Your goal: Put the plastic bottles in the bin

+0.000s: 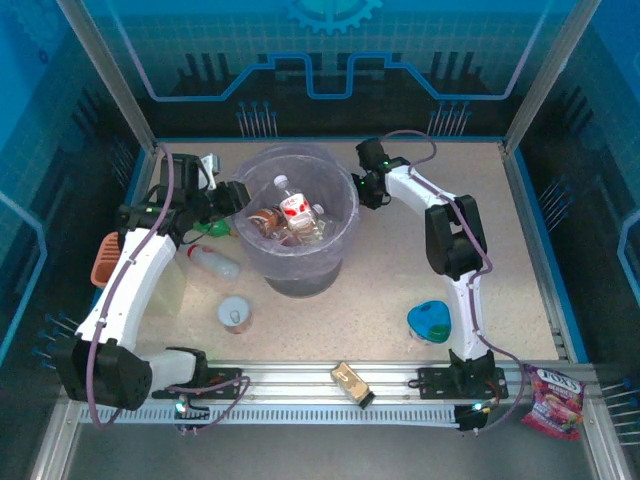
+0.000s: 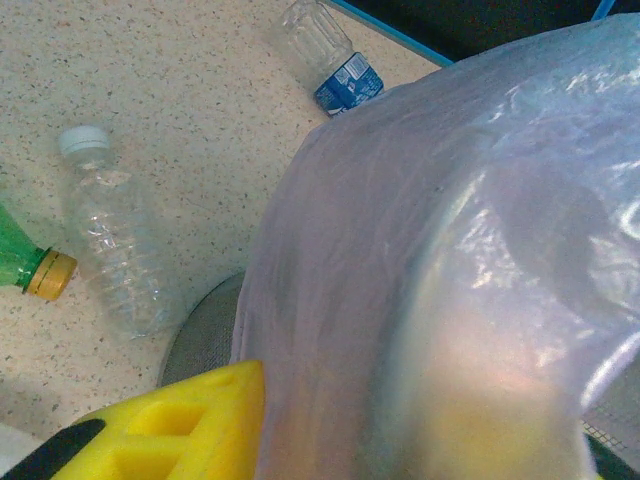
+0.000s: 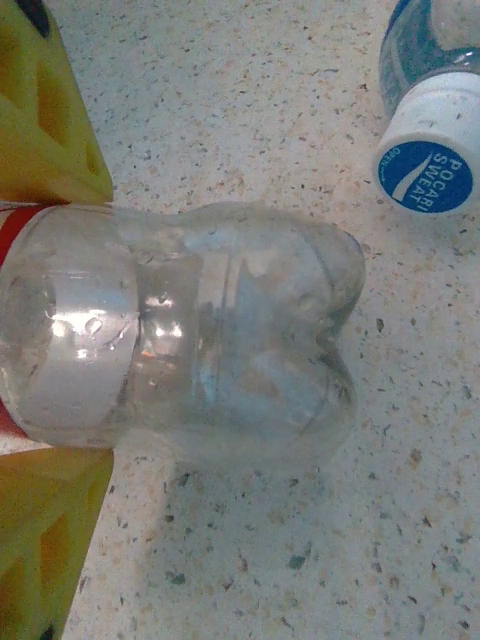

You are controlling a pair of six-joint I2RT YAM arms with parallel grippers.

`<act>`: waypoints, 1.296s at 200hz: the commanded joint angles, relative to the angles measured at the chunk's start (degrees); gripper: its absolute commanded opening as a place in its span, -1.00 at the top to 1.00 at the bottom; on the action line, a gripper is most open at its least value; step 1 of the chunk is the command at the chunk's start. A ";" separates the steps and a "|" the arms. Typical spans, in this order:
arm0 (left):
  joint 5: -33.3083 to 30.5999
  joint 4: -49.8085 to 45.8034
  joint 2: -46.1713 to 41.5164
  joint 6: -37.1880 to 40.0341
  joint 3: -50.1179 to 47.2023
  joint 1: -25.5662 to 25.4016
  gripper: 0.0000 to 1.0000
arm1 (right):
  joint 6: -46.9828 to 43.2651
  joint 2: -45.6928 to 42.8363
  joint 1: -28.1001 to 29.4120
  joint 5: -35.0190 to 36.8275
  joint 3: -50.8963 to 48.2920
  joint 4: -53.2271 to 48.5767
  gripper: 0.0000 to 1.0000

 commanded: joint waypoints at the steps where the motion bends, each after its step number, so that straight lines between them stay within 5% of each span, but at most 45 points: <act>1: 1.13 -1.05 -0.78 1.11 -0.30 -0.15 0.24 | -0.72 0.22 -0.56 -0.36 -0.50 -0.38 -0.17; 101: 1.10 -1.43 -0.44 1.37 0.68 -0.15 0.24 | -11.33 -16.87 -4.99 0.53 0.93 -10.66 -0.13; 169: 1.55 -0.81 0.35 1.17 1.10 -0.23 0.24 | -22.98 -30.74 -5.88 0.11 13.32 -27.90 -0.08; 204: 1.36 -0.02 0.22 0.95 0.27 -0.39 0.25 | -25.50 -34.45 1.24 4.12 19.22 -31.08 -0.04; 224: 1.30 0.16 0.54 0.67 0.12 -0.49 0.25 | -28.47 -30.57 8.81 11.08 27.98 -36.94 -0.05; 259: 0.92 0.62 0.80 0.40 0.15 -1.24 0.25 | -30.60 -23.05 18.28 11.88 36.19 -39.36 -0.05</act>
